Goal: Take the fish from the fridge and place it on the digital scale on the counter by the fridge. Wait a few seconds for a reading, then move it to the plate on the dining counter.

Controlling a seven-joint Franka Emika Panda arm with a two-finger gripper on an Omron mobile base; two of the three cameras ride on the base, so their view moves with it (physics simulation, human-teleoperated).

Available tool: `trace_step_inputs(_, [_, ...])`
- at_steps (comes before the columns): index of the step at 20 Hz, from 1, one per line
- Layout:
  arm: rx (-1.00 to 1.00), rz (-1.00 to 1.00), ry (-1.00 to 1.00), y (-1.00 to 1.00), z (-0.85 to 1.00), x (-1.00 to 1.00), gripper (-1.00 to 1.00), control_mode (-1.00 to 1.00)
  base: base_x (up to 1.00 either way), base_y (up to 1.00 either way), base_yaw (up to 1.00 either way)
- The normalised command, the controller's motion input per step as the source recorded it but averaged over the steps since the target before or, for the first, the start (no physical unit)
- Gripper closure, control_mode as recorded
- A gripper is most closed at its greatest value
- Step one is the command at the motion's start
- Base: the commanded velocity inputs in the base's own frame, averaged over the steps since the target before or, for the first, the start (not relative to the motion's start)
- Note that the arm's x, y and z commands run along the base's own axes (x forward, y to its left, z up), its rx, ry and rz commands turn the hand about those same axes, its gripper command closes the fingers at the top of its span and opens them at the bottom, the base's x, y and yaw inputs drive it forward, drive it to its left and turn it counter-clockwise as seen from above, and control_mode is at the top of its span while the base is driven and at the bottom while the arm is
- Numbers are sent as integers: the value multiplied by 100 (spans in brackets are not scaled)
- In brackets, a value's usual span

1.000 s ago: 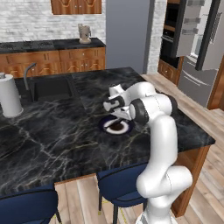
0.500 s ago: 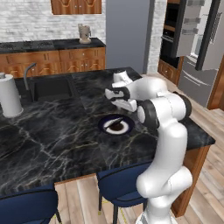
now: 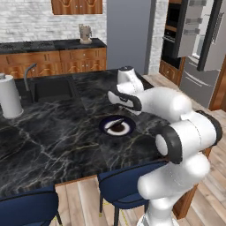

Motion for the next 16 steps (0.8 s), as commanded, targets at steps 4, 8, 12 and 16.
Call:
trace_step_inputs(4, [1, 4, -15, 1, 48, -100, -100, -100, 0, 0, 0])
trace_step_inputs(8, [3, 16, 0, 3, 51, -100, -100, -100, 0, 0, 0])
trace_step_inputs(12, [0, 21, 3, 9, 39, -100, -100, -100, 0, 0, 0])
trace_step_inputs(16, [0, 25, 7, 28, 25, -99, -100, -100, 0, 0, 0])
